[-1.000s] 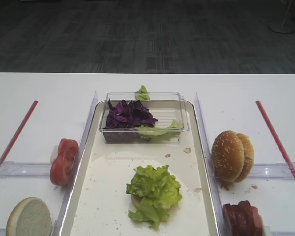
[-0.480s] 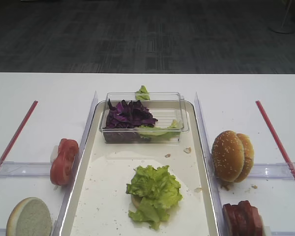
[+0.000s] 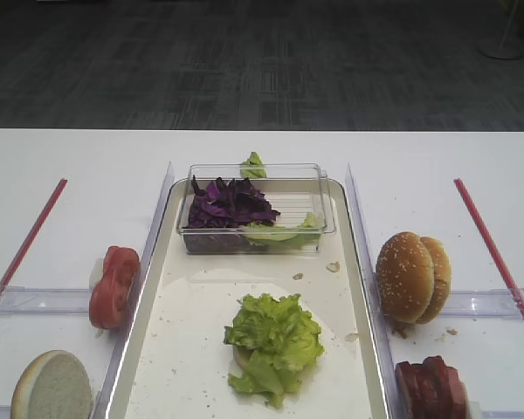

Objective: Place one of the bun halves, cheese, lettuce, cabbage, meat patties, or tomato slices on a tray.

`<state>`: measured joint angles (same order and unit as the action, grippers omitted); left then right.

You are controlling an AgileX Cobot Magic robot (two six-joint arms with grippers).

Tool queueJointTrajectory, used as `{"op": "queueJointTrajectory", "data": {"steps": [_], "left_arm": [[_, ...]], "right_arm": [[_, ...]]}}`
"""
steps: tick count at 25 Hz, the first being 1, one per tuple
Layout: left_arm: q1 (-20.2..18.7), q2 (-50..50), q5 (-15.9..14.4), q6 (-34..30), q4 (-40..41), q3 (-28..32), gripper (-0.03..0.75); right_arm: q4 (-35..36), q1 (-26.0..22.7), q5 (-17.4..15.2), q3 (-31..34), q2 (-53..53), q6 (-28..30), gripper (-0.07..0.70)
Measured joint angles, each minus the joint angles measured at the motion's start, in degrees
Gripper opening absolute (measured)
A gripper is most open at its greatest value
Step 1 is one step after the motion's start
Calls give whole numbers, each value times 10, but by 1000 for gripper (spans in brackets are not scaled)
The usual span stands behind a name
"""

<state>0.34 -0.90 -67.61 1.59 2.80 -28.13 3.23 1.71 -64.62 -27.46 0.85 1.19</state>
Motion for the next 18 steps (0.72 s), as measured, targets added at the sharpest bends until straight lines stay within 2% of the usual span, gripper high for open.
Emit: {"op": "queueJointTrajectory", "data": {"steps": [18], "left_arm": [[0, 0, 0, 0, 0, 0, 439]], "right_arm": [[0, 0, 0, 0, 0, 0, 481]]}}
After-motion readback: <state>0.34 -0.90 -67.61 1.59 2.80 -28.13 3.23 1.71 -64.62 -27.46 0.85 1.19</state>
